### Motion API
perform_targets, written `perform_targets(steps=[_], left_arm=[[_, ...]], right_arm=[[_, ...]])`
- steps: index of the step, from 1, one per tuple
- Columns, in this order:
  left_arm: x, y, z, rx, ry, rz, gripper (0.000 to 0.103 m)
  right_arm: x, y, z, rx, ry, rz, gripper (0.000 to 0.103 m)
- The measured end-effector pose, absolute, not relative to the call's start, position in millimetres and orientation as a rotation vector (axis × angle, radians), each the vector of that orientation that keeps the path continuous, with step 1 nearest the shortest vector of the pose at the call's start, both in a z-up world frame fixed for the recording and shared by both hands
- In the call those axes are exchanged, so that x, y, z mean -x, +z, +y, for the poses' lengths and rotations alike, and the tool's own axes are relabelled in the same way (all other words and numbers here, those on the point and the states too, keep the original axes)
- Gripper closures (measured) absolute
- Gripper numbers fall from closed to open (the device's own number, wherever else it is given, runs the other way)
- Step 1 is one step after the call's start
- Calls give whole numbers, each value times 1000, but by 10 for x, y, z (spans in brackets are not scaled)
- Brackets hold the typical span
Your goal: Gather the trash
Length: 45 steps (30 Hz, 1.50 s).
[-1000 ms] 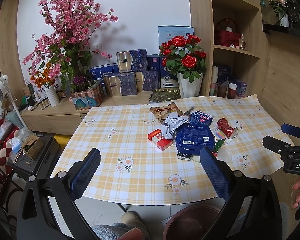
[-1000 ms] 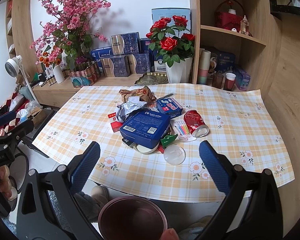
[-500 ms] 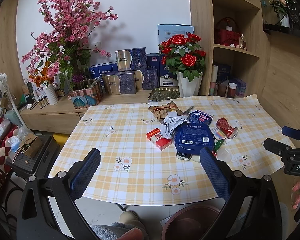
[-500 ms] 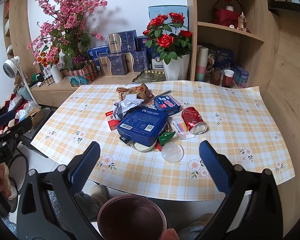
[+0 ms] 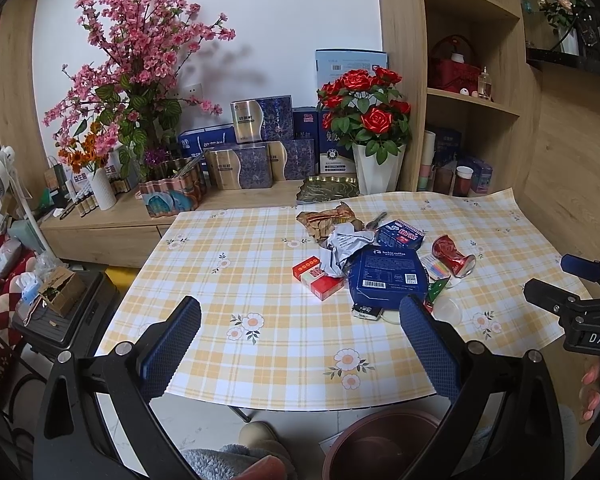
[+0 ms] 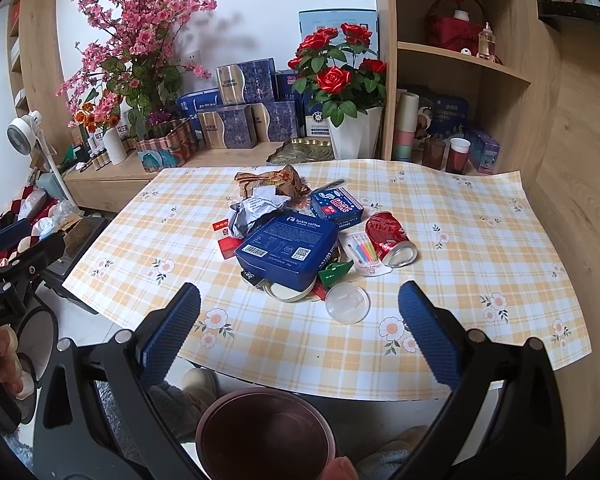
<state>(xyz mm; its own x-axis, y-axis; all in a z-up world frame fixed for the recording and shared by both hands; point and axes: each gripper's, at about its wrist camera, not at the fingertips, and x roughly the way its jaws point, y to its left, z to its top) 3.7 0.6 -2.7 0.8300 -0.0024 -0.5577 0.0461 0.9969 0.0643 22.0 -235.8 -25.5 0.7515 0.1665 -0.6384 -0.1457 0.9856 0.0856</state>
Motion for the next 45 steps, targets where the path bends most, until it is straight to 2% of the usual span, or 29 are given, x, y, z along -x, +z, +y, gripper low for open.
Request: perform_targets(steps=[31, 39, 45], left_arm=[[-5, -57, 27, -44, -85, 560, 6], [-164, -319, 74, -34, -94, 558, 6], [-456, -631, 85, -49, -100, 665, 6]], right_arm=[[-192, -325, -2330, -47, 175, 704, 5], [-260, -490, -2487, -100, 135, 708, 5], [-472, -750, -2723, -85, 62, 748, 5]])
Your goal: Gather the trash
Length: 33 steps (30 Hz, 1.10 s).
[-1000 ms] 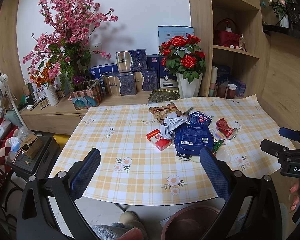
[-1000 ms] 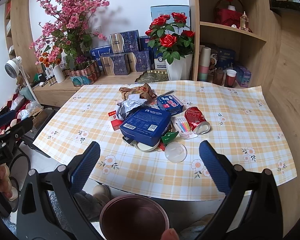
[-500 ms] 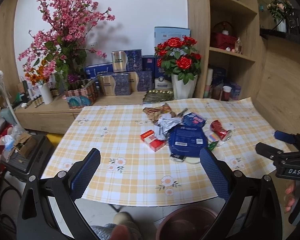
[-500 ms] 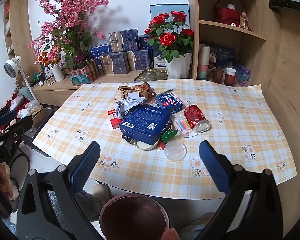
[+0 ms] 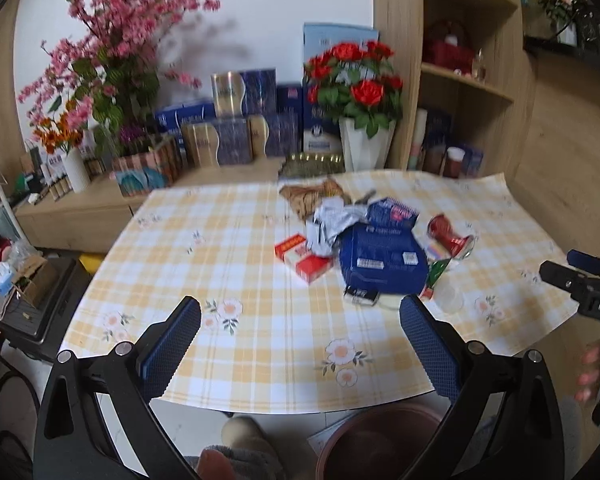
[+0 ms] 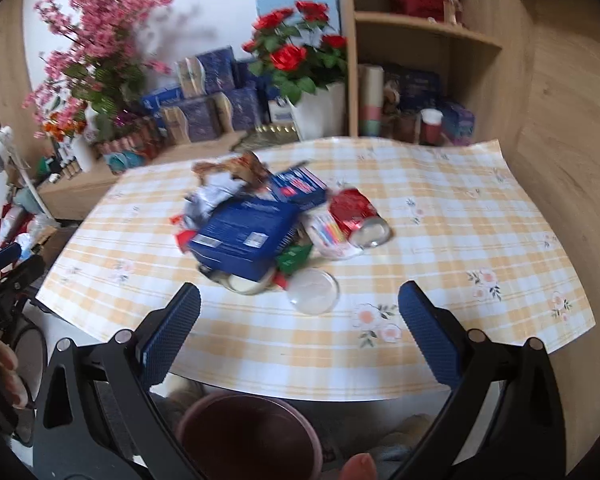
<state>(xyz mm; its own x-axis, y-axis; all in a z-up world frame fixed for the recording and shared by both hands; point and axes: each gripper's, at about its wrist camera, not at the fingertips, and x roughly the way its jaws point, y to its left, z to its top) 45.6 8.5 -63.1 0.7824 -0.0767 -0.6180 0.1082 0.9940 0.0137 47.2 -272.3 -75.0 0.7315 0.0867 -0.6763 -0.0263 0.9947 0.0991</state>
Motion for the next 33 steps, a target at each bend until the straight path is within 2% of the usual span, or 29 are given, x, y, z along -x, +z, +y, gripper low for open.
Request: perform_targets(steps=[10, 12, 14, 19, 26, 30, 32, 33], left_arm=[[-1120, -1085, 104, 116, -153, 810, 6], [-1310, -1162, 107, 160, -170, 842, 9], [-1487, -1224, 111, 194, -185, 869, 18], [-2045, -1371, 95, 239, -191, 923, 24], [-2420, -1489, 99, 247, -177, 944, 24], [-2495, -1586, 116, 251, -171, 958, 24], [-2519, -1639, 130, 255, -170, 966, 24], [-2534, -1666, 131, 258, -171, 970, 24]], right_arm=[[-1002, -1196, -3120, -43, -12, 831, 6], [-1129, -1280, -3172, -42, -8, 846, 6], [-1285, -1366, -3207, -32, 0, 864, 6], [-1675, -1497, -3298, -50, 53, 898, 6], [-2376, -1703, -3363, -64, 84, 942, 6], [-2749, -1884, -3221, 65, 77, 1009, 7], [-2925, -1986, -3194, 98, 79, 1057, 17], [-3007, -2038, -3196, 97, 84, 1087, 19]])
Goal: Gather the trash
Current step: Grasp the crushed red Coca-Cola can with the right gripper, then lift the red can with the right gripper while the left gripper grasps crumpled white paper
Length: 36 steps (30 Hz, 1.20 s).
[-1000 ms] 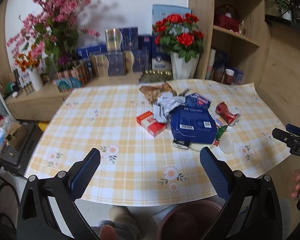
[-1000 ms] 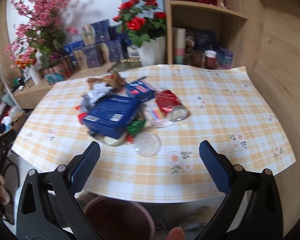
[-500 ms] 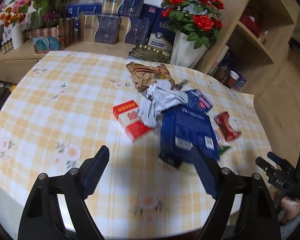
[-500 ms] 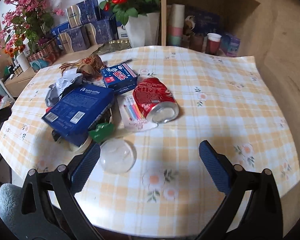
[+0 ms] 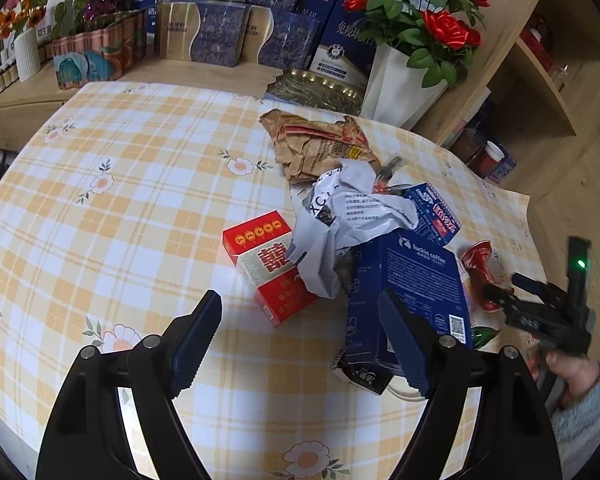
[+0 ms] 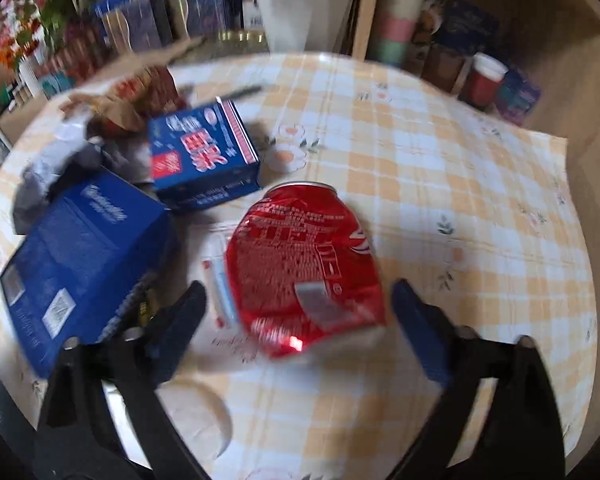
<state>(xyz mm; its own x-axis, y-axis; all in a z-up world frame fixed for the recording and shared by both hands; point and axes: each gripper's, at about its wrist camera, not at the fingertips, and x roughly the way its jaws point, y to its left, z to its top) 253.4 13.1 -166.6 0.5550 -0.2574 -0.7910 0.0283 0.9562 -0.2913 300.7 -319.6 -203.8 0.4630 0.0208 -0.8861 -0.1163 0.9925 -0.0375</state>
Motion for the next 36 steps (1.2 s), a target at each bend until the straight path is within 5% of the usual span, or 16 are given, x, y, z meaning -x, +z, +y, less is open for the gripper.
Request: perform_targets(steps=[4, 12, 21, 31, 33, 36], left_arm=[[-2588, -1715, 113, 259, -179, 976, 24], [-2758, -1712, 105, 339, -206, 984, 24], [-3024, -1754, 163, 491, -170, 995, 36], [-3158, -1874, -381, -1, -219, 988, 34], [-3211, -1966, -320, 56, -247, 1036, 72], [-3160, -1918, -224, 97, -250, 1006, 79]], right_arm=[[-3196, -2187, -3215, 78, 104, 1157, 28], [-3212, -1933, -3392, 39, 83, 1090, 90], [-2951, -1660, -3519, -21, 75, 969, 91], [-2742, -1733, -3442, -98, 112, 961, 91], [-2713, -1719, -3448, -114, 110, 954, 91], [-2642, -1665, -3461, -140, 109, 933, 90]])
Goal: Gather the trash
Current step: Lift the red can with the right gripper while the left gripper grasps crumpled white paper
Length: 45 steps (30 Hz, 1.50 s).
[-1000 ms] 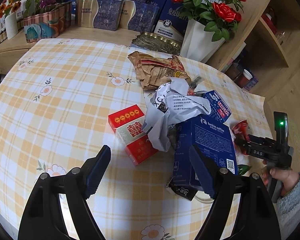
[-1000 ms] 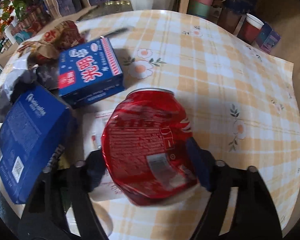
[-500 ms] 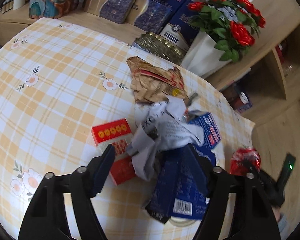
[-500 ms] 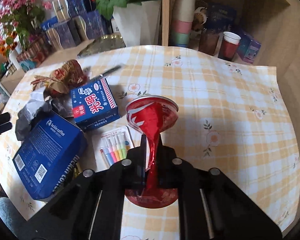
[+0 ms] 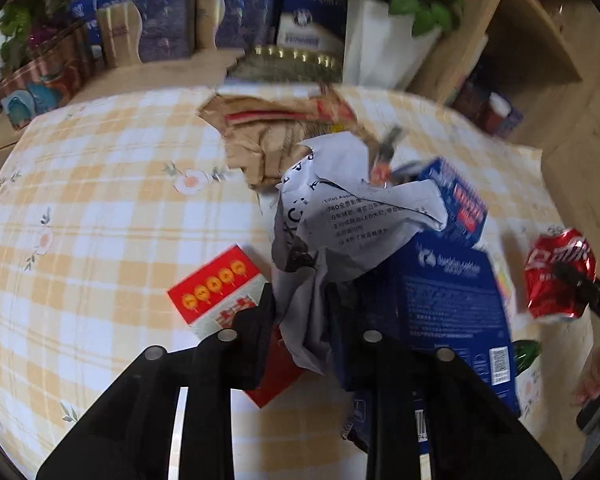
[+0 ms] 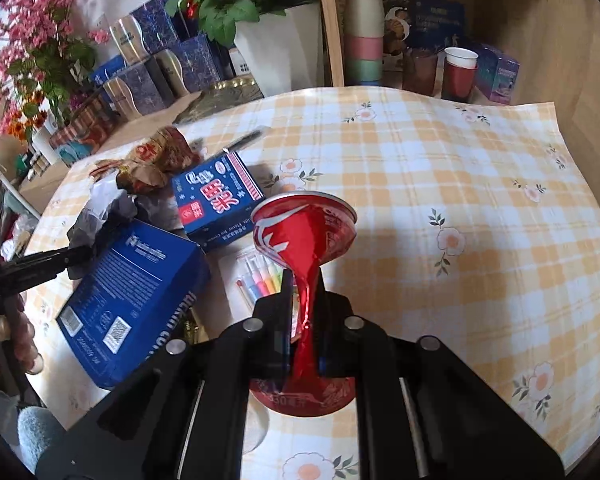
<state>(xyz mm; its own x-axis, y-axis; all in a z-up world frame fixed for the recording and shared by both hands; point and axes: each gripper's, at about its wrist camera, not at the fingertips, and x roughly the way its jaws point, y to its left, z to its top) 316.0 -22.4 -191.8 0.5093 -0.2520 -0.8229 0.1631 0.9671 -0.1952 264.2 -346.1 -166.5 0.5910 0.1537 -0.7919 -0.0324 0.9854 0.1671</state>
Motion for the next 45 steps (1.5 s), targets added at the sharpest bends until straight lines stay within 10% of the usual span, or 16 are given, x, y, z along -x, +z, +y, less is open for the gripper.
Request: perform_targets(steps=[23, 45], left_arm=[[-1431, -1034, 2, 92, -404, 859, 79], [300, -2096, -279, -70, -570, 1026, 79]], right_arm=[[-1281, -1128, -3057, -220, 138, 843, 91], [182, -1503, -2785, -254, 136, 880, 90]])
